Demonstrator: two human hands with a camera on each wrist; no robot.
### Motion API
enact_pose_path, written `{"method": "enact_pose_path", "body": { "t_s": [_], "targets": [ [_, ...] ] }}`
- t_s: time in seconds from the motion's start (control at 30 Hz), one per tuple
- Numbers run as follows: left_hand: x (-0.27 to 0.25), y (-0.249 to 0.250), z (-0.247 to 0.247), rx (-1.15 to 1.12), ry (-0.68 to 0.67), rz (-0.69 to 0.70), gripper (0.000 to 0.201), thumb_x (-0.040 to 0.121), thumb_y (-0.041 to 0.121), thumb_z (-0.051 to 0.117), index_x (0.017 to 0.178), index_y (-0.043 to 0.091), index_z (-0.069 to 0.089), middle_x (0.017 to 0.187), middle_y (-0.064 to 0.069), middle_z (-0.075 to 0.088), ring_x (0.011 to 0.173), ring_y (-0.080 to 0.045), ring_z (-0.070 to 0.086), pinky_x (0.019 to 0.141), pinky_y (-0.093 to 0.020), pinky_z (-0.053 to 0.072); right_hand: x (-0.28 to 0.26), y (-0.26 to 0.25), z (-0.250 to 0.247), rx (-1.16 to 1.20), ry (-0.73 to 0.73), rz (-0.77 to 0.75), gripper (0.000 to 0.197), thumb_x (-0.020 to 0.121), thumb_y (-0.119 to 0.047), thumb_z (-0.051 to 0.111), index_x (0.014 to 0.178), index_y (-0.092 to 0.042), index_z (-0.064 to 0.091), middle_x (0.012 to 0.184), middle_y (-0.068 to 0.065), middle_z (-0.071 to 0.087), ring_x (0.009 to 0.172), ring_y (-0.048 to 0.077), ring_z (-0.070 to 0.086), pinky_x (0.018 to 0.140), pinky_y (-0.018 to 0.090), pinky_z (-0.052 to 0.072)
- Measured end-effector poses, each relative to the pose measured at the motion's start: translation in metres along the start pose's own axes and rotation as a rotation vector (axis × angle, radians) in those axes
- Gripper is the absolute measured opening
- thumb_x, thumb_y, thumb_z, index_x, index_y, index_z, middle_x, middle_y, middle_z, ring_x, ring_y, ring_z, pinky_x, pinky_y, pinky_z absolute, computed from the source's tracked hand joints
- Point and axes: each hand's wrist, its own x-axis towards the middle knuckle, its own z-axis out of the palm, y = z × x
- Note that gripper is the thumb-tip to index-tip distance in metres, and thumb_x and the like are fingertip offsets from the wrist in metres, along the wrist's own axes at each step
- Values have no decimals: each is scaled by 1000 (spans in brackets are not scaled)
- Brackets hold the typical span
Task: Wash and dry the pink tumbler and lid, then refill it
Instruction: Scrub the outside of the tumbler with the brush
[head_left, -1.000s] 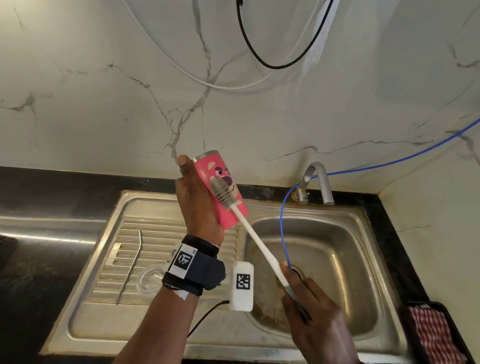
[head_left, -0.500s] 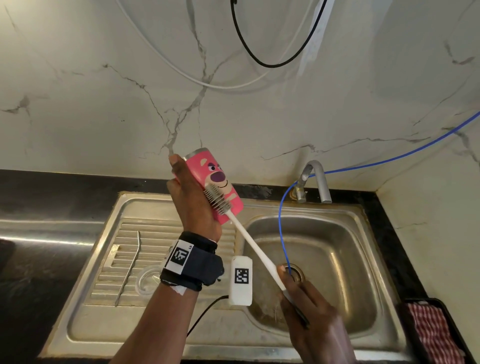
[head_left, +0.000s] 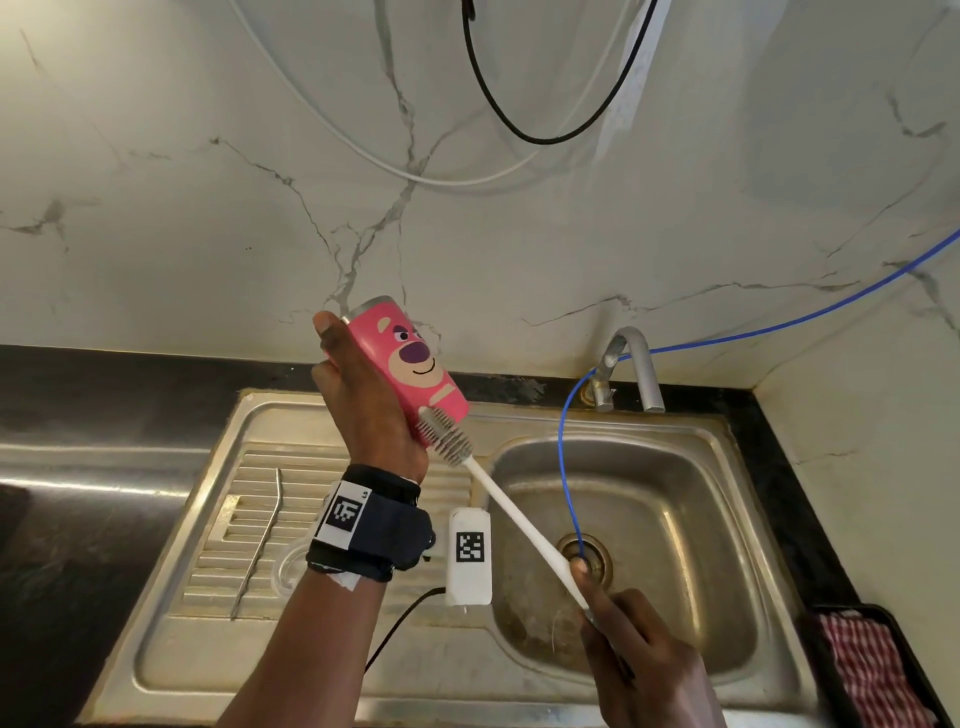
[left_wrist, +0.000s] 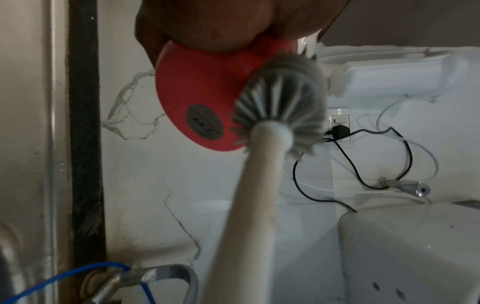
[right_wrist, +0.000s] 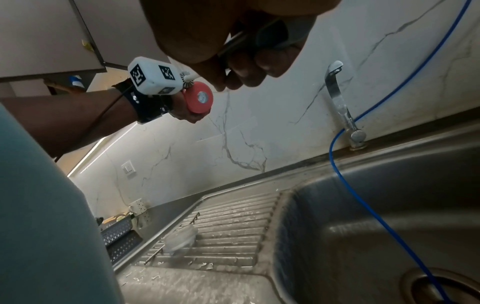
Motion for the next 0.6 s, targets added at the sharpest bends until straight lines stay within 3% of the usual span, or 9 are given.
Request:
{"method": "enact_pose_path", "body": {
  "t_s": [0.1,0.23,0.4,0.53,0.6],
  "targets": [
    [-8,-6,3,38,-47,-15,75,99,79,42,142,18,52,114,-15,77,88,-27,81,75,-46,67,12,-3,2,3,40,-7,54,96,-32,57,149,-43,50,91,-12,56,49,11,43,47,22,40],
    [-8,-6,5,40,-73,-25,73,100,79,39,143,21,52,116,-14,77,90,-27,81,77,-48,68,12,-3,4,20,62,-18,53,96,-32,58,148,-41,52,93,-14,55,50,10,42,48,22,42],
    [-2,2,3,41,-41,-19,74,100,78,38,144,20,51,115,-15,76,86,-26,81,67,-38,66,5,-2,-2,32,24,-1,59,95,-32,59,150,-48,47,90,-14,54,50,9,43,49,16,41],
    [-12,-9,8,75,-94,-55,76,98,82,38,143,22,53,118,-13,76,92,-26,81,74,-44,68,20,-6,6,30,87,-7,53,97,-32,59,149,-39,52,91,-13,56,48,10,46,47,19,43],
    [-9,-4,8,51,-91,-49,76,98,82,38,143,22,53,119,-14,76,94,-27,81,76,-46,68,15,-4,4,23,86,-1,54,97,-32,58,149,-41,51,93,-14,57,49,11,47,48,19,43]
  ]
}}
